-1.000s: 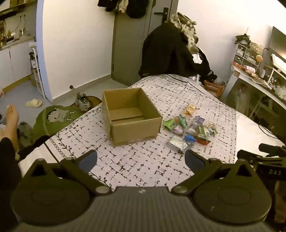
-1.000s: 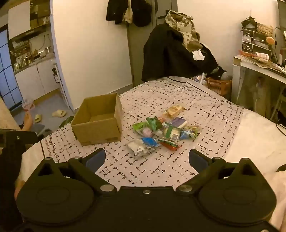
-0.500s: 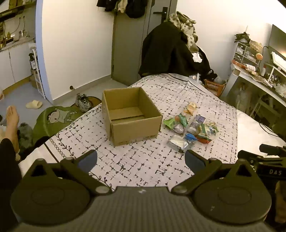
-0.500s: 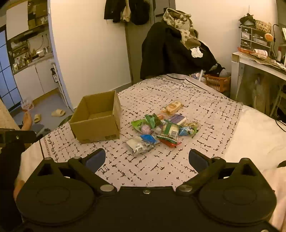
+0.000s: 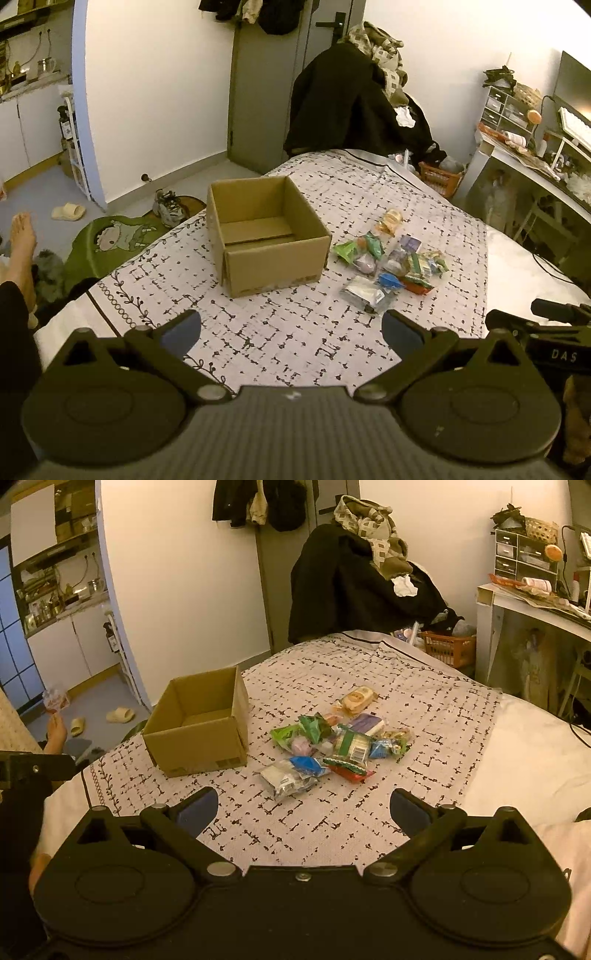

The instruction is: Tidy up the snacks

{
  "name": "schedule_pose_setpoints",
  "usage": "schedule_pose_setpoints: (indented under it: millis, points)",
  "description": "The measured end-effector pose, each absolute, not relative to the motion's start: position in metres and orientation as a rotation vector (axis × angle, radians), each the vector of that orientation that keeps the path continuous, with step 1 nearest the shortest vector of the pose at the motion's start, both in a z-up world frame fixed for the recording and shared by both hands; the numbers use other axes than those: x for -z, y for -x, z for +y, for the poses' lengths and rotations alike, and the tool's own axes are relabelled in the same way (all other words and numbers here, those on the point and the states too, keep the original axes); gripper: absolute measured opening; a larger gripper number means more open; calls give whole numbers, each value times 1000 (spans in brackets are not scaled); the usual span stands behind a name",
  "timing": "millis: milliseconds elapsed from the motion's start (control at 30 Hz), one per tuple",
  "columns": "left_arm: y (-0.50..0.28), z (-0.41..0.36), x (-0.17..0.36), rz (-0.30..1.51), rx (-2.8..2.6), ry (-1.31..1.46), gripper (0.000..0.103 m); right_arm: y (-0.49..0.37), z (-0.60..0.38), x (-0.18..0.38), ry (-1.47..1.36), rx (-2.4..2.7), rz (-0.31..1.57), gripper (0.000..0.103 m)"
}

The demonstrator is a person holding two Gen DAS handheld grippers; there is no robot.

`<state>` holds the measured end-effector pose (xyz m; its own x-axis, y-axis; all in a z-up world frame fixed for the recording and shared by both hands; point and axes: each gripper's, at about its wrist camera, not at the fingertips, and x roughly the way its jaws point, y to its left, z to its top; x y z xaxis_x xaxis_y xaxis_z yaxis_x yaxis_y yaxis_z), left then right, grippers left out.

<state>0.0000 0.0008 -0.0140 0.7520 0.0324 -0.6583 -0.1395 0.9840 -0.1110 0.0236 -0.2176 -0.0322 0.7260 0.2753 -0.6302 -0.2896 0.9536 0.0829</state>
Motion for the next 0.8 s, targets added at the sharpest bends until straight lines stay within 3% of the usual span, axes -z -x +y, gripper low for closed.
schedule_pose_setpoints:
  millis: [800]
  points:
    - [-6, -8, 21, 737, -79, 165, 103, -21, -217, 35, 25, -309, 687, 100]
